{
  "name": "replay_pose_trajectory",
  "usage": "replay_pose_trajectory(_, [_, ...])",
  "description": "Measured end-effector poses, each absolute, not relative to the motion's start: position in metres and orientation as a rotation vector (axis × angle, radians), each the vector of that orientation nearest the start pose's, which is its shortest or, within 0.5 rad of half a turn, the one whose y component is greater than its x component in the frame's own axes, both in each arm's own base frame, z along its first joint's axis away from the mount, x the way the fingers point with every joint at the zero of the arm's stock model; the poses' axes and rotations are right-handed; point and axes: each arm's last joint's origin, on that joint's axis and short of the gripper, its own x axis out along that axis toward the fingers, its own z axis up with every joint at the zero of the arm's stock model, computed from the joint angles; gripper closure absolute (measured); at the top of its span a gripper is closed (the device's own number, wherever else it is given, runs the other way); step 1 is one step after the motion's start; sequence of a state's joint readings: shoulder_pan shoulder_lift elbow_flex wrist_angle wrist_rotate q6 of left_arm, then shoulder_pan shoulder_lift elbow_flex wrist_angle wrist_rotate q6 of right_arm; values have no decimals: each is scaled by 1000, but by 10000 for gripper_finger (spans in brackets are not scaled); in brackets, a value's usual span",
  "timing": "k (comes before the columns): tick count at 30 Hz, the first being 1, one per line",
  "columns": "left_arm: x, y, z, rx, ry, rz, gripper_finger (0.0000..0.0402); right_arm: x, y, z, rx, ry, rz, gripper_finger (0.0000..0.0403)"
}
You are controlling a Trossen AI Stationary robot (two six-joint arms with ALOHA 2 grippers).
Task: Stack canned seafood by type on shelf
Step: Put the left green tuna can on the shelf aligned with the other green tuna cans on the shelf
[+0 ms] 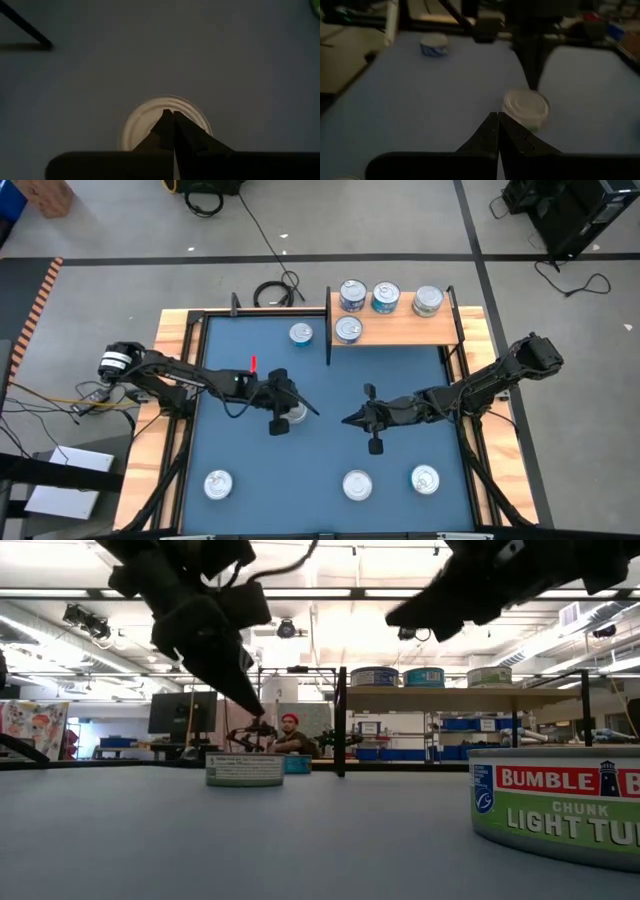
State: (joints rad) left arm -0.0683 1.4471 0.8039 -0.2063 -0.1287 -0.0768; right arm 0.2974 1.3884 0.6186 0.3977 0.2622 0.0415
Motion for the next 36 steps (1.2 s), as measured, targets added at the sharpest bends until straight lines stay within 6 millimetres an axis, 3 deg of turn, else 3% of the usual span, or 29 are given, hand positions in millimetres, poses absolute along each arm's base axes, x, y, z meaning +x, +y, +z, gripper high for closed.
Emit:
replay_pose_trajectory(9, [279, -10, 190, 37, 697, 29, 400, 278, 60, 214, -100, 264, 0, 399])
replay_pose_trajectory(18, [269, -14, 177, 55, 823, 16, 401, 292, 57, 230, -91, 301, 18, 400])
replay_pose_trajectory(28, [265, -26, 172, 65, 876, 6, 401, 322, 61, 199, -130, 531, 30, 399])
replay_pose_trajectory(36, [274, -26, 154, 67, 904, 8, 401, 330, 64, 201, -137, 553, 34, 398])
